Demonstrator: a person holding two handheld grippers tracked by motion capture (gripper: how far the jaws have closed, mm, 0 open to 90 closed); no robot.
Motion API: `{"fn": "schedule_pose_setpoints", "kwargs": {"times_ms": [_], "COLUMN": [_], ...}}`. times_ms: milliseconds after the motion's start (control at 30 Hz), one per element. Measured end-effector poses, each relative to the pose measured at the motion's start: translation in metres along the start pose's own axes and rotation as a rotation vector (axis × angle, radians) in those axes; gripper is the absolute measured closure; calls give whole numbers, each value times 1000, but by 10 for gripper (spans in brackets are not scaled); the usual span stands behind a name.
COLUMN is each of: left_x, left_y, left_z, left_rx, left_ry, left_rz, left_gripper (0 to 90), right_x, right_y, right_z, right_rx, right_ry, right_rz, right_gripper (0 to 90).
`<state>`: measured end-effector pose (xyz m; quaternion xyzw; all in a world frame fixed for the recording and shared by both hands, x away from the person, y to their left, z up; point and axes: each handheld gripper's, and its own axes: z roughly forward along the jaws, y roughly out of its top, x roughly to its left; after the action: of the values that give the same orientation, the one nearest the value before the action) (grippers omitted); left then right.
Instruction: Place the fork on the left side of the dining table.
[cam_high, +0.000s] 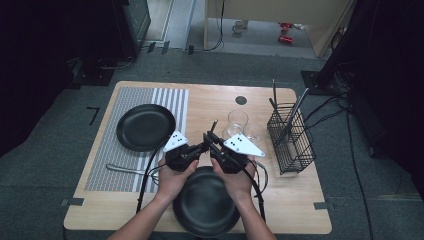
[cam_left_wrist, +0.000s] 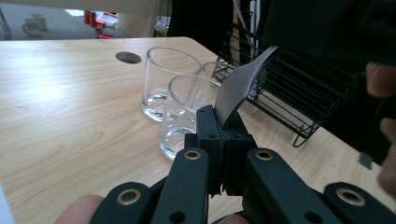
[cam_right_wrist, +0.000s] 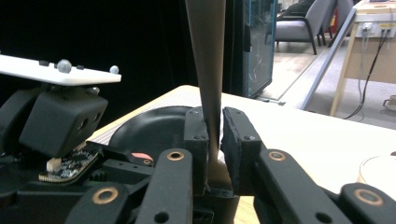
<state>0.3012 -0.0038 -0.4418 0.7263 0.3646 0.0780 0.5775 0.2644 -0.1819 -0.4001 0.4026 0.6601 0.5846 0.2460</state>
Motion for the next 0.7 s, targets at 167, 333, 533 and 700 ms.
{"fn": "schedule_pose_setpoints", "kwargs": {"times_ms": [167, 333, 533, 700], "left_x": [-2, -4, -8, -4], "left_y": [-1, -3, -10, -11], "left_z": [0, -2, -3, -8], "left_rx": [0, 5, 39, 37], "left_ry": [14, 9, 40, 73], "left_rz": [25, 55, 111, 100], "left_gripper": [898, 801, 663, 600], "right_x": [1, 1, -1, -5], "right_y": [-3, -1, 8, 14], "right_z": [0, -1, -3, -6], "right_rx": [3, -8, -23, -31], "right_ry": [-9, -33, -58, -75], "right_rz": [-17, -29, -29, -27], "right_gripper": [857, 859, 859, 859]}}
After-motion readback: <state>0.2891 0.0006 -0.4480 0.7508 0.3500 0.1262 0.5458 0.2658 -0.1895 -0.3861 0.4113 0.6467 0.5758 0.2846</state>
